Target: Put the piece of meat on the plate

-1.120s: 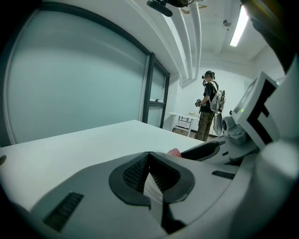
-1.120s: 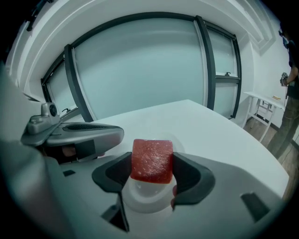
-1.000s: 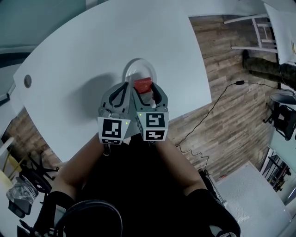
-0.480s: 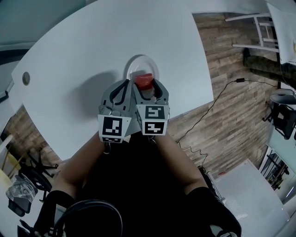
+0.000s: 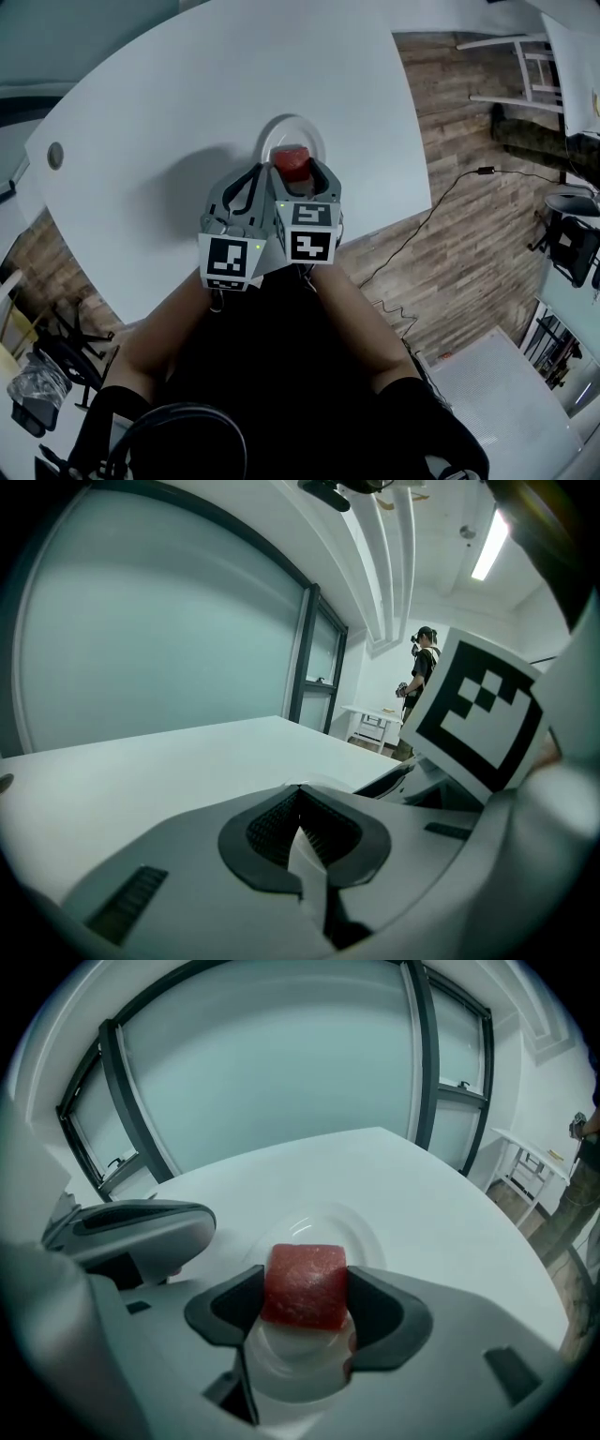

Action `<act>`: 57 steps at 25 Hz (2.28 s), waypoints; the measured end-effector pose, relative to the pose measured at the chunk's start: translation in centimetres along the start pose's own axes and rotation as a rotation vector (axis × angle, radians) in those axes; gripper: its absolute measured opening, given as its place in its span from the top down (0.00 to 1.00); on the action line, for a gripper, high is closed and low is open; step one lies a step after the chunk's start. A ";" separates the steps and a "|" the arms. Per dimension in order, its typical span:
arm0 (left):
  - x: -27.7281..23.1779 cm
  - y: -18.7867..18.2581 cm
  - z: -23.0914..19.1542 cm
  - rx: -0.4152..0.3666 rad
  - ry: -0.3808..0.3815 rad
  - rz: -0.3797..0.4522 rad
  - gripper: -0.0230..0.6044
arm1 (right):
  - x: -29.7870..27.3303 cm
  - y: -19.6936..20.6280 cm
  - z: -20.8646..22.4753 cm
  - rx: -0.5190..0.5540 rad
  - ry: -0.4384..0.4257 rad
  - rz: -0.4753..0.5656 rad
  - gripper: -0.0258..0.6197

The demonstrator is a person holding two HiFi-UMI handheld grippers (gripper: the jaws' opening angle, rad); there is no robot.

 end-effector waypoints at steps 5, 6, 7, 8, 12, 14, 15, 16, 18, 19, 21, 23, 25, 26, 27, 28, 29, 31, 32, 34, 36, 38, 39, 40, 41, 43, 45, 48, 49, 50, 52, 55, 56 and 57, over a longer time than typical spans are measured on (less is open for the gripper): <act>0.0 0.0 0.0 0.003 0.004 -0.005 0.97 | 0.1 0.1 -0.2 0.002 -0.003 0.005 0.53; -0.1 0.1 0.0 0.003 0.006 -0.006 0.97 | 0.1 0.1 -0.1 0.000 -0.005 0.007 0.53; -0.1 0.1 -0.1 0.002 0.008 -0.006 0.96 | 0.0 0.1 -0.2 -0.002 -0.006 0.008 0.53; -0.1 0.1 -0.1 0.002 0.010 -0.006 0.97 | 0.0 0.0 -0.2 -0.003 -0.006 0.010 0.53; -0.1 -0.3 0.2 -0.003 0.015 -0.003 0.97 | 0.4 -0.3 -0.1 -0.014 -0.003 0.032 0.53; -0.1 -0.4 0.2 -0.007 0.015 -0.003 0.97 | 0.6 -0.4 0.1 -0.011 0.000 0.039 0.53; -0.1 -0.5 0.2 -0.009 0.016 -0.001 0.97 | 0.6 -0.5 0.1 -0.008 0.003 0.045 0.53; -0.1 -0.6 0.1 -0.012 0.016 0.002 0.97 | 0.8 -0.7 0.2 -0.004 0.005 0.054 0.53; 0.0 -1.0 0.2 -0.015 0.017 0.009 0.97 | 1.3 -1.2 0.4 0.001 0.011 0.079 0.53; 0.1 -1.3 0.3 -0.017 0.017 0.015 0.96 | 1.7 -1.5 0.4 0.002 0.011 0.094 0.53; 0.3 -1.9 0.5 -0.025 0.020 0.029 0.96 | 2.3 -2.0 0.4 0.004 0.008 0.127 0.53; 0.4 -2.5 0.8 -0.037 0.023 0.046 0.96 | 2.9 -2.6 0.5 0.010 0.018 0.163 0.61; 0.5 -3.1 1.2 -0.044 0.025 0.060 0.97 | 3.8 -3.2 0.8 0.020 0.026 0.204 0.68; 0.5 -3.3 1.5 -0.046 0.025 0.068 0.97 | 4.2 -3.3 1.0 0.022 0.025 0.222 0.70; 0.7 -3.7 1.7 -0.048 0.026 0.077 0.96 | 4.7 -3.5 1.1 0.023 0.025 0.239 0.72; 0.8 -4.0 1.9 -0.052 0.026 0.087 0.97 | 5.2 -3.7 1.1 0.025 0.031 0.259 0.76; 1.1 -4.4 2.1 -0.056 0.027 0.098 0.96 | 5.7 -4.0 1.1 0.027 0.041 0.282 0.81; 1.6 -5.3 2.4 -0.066 0.029 0.122 0.97 | 6.9 -4.5 1.1 0.028 0.061 0.325 0.89; 1.9 -5.7 2.6 -0.070 0.031 0.136 0.97 | 7.5 -4.7 1.0 0.027 0.065 0.346 0.92; 2.4 -6.6 3.1 -0.075 0.033 0.164 0.97 | 8.6 -5.3 0.9 0.024 0.058 0.388 0.95; 2.6 -7.5 3.9 -0.079 0.035 0.189 0.97 | 9.8 -6.0 1.1 0.030 0.045 0.441 0.95; 3.0 -8.5 4.5 -0.089 0.041 0.213 0.97 | 11.3 -6.8 1.0 0.041 0.032 0.505 0.96; 3.4 -9.1 4.7 -0.096 0.046 0.225 0.97 | 12.2 -7.3 0.7 0.048 0.025 0.538 0.96; 3.9 -9.6 4.9 -0.104 0.052 0.236 0.97 | 13.1 -7.7 0.4 0.055 0.016 0.570 0.96; 4.3 -10.1 5.2 -0.112 0.057 0.248 0.97 | 14.0 -8.1 0.0 0.063 0.007 0.601 0.96; 5.1 -11.2 5.6 -0.124 0.064 0.273 0.97 | 15.5 -8.8 -0.6 0.088 -0.008 0.658 0.96; 5.7 -12.5 6.0 -0.134 0.069 0.300 0.97 | 16.8 -9.6 -1.0 0.116 -0.020 0.708 0.96; 6.4 -14.5 6.7 -0.146 0.080 0.345 0.97 | 18.8 -11.0 -1.6 0.140 -0.034 0.783 0.96; 6.6 -15.2 7.0 -0.153 0.086 0.360 0.97 | 19.4 -11.5 -1.7 0.148 -0.036 0.806 0.96; 6.8 -15.8 7.3 -0.159 0.093 0.373 0.97 | 20.0 -11.9 -1.9 0.155 -0.038 0.828 0.96; 7.1 -16.9 7.7 -0.169 0.105 0.396 0.97 | 21.0 -12.8 -2.1 0.163 -0.039 0.867 0.96; 7.3 -18.2 8.1 -0.187 0.120 0.430 0.97 | 22.0 -14.1 -2.2 0.167 -0.024 0.904 0.96; 7.3 -18.6 8.3 -0.199 0.125 0.444 0.97 | 22.3 -14.4 -2.2 0.169 -0.021 0.916 0.96; 7.4 -19.0 8.4 -0.211 0.128 0.455 0.96 | 22.5 -14.8 -2.2 0.174 -0.021 0.929 0.96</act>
Point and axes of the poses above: the fingertips, and each gripper's own axes: x backward along the fingers, z to its right, y out of its underside, the point moved 6 cm from there along x, backward along the fingers, and after that the axes turned 14 degrees about z, right-handed, at the moved point
